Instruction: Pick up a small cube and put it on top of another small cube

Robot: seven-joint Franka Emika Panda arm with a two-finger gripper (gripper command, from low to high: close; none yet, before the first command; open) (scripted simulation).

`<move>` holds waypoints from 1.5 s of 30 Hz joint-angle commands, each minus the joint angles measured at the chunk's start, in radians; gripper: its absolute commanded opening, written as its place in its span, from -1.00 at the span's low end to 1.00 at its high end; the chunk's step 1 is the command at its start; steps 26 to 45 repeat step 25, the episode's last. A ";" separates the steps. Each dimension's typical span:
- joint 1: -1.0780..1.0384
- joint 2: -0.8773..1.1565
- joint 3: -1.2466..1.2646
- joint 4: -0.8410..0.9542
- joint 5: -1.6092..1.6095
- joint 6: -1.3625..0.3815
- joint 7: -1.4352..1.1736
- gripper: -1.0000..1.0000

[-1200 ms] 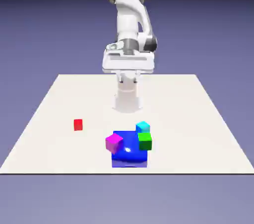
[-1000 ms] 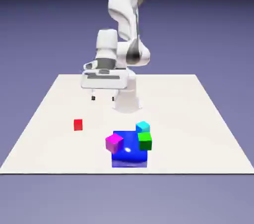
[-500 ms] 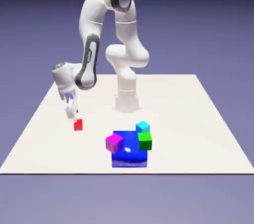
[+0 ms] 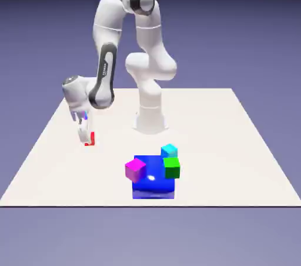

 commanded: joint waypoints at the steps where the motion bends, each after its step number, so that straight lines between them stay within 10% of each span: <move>1: 0.014 0.003 0.035 0.036 -0.009 -0.033 0.010 -1.00; 16: 0.195 0.039 0.567 0.567 -0.139 -0.516 0.152 -1.00; 22: 0.205 0.142 0.570 0.494 -0.140 -0.340 0.151 -1.00; 23: 0.205 0.142 0.570 0.494 -0.140 -0.340 0.151 1.00; 45: 0.202 0.117 0.570 0.512 -0.140 -0.383 0.151 1.00</move>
